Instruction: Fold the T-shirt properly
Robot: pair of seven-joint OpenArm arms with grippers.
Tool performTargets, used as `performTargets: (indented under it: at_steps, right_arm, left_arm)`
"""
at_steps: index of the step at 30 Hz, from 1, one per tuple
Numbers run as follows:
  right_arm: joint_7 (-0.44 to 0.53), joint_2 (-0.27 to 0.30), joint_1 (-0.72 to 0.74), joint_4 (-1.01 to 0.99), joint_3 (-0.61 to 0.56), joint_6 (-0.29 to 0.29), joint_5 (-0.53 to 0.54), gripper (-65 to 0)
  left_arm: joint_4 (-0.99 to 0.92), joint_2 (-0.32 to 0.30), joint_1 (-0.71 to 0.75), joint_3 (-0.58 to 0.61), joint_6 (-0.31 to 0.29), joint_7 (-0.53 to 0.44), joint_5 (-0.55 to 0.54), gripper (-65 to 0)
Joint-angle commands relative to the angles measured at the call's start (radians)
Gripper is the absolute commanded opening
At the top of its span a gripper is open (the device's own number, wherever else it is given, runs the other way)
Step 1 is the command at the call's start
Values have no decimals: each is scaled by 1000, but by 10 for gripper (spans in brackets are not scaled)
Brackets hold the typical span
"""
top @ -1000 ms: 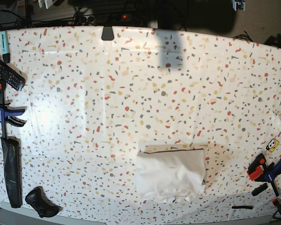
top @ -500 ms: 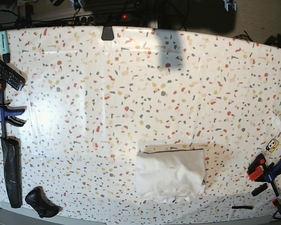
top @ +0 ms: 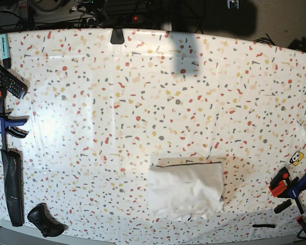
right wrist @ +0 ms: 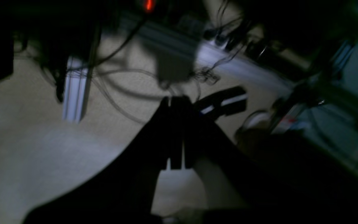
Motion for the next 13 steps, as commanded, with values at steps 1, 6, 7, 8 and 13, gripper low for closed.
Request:
performTargets:
  at_steps: [1,6,7,8,13]
  right_arm:
    - [0,8,4,1,-6,-11,9,-650]
    - [0,9,22,1,-10,-9,9,-650]
    - [-5,9,24,1,-10,-9,9,-650]
    - [-16,9,24,1,-10,-9,9,-650]
    - [-19,9,24,1,-10,-9,9,-650]
  left_arm:
    - [2,-3,11,-1,10,-7,0,-650]
    - [5,-3,11,-1,10,-8,0,-650]
    - [8,-3,12,-1,10,-7,0,-650]
    - [8,-3,12,-1,10,-6,0,-650]
    - [8,-3,11,-1,10,-8,0,-650]
